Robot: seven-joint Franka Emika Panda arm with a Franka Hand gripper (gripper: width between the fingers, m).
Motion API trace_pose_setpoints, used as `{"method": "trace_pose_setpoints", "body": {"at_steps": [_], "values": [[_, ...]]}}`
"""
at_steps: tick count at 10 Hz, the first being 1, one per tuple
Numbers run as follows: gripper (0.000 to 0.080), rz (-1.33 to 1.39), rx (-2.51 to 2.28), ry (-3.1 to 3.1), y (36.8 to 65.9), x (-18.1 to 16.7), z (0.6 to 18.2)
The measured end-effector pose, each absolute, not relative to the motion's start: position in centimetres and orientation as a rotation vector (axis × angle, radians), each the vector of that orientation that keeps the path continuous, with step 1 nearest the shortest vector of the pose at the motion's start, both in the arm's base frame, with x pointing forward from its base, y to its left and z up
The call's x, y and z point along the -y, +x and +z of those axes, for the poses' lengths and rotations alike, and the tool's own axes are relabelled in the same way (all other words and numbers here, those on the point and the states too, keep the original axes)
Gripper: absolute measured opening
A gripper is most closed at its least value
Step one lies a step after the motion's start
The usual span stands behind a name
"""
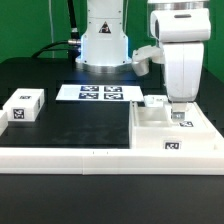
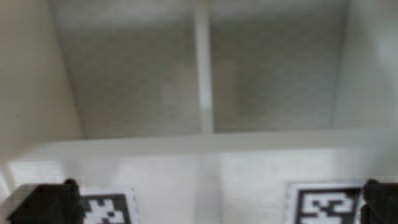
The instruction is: Assemble cabinet
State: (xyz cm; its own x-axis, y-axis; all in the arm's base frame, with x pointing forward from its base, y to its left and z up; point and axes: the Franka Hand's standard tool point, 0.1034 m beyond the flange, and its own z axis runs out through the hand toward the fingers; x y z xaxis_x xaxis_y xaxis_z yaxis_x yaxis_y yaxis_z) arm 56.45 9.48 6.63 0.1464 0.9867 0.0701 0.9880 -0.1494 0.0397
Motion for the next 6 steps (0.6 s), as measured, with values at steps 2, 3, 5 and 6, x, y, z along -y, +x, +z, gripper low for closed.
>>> {"method": "trace_pose_setpoints", "body": {"at_steps": [2,3,5,6], "values": [[0.0798,-0.113,2.032,-2.391,54.6,-9.5,8.4],[0.0797,-0.107,2.018,-2.409,53.6,-9.6,9.0],[0.0797,-0.102,1.987,-2.436,51.8,-9.9,9.1],[0.0797,-0.101,1.983,-2.438,51.9,-9.7,9.0]]}}
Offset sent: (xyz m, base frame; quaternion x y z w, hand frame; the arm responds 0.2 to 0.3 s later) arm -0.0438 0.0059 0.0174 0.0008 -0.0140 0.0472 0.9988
